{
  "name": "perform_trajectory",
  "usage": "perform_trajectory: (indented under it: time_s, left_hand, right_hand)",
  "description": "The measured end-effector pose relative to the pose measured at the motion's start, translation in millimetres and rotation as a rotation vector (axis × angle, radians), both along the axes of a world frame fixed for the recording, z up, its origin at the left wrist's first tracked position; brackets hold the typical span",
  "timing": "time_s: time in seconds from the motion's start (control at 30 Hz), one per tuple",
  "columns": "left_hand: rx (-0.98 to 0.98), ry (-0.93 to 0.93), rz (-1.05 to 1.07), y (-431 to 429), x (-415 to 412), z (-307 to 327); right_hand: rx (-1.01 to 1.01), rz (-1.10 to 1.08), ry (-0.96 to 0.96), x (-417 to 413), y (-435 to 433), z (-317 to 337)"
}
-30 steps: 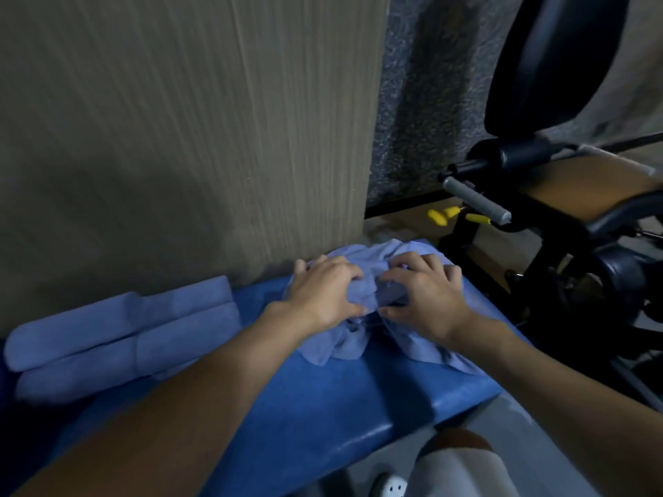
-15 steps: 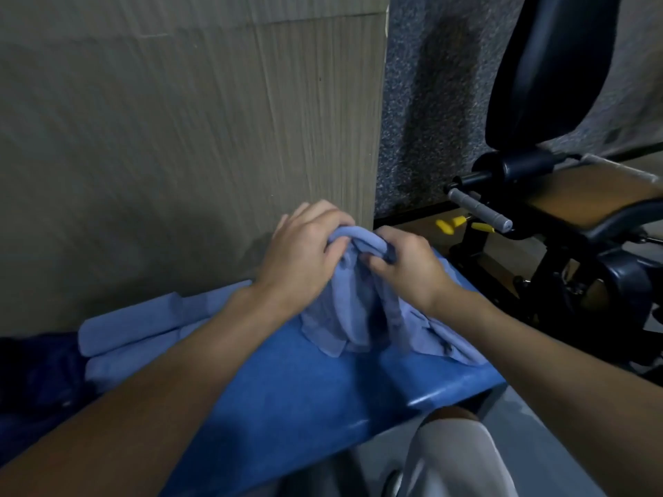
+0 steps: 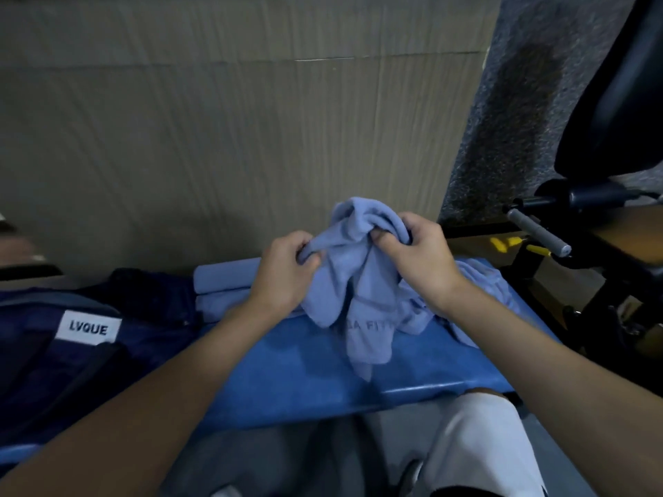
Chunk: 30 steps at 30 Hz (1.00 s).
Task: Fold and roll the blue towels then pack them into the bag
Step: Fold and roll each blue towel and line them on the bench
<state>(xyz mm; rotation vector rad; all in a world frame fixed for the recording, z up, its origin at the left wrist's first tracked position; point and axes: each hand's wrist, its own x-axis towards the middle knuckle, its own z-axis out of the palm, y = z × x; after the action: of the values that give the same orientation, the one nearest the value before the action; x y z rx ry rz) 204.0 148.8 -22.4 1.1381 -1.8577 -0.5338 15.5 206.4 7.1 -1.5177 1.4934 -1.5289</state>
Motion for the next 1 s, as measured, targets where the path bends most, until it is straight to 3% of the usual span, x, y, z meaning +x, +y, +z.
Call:
perform_trajectory:
  time_s: [0.2, 0.37, 0.73, 0.87, 1.0]
  left_hand:
    - [-0.067, -0.079, -0.036, 13, 45, 27]
    - [-0.031, -0.136, -0.102, 16, 78, 27]
    - [-0.032, -0.236, -0.146, 19, 91, 12]
    - [-0.028, -0.298, -0.178, 16, 89, 7]
    - [-0.032, -0.335, -0.200, 17, 86, 3]
  right_hand:
    - [0.318, 0.204, -0.249, 23, 7, -1]
    - [0.384, 0.293, -0.361, 47, 10, -13]
    - [0.412, 0.320, -0.034, 65, 4, -28]
    - [0.456, 0.243, -0.086, 69, -4, -32]
    - [0.435, 0.275, 0.058, 70, -7, -45]
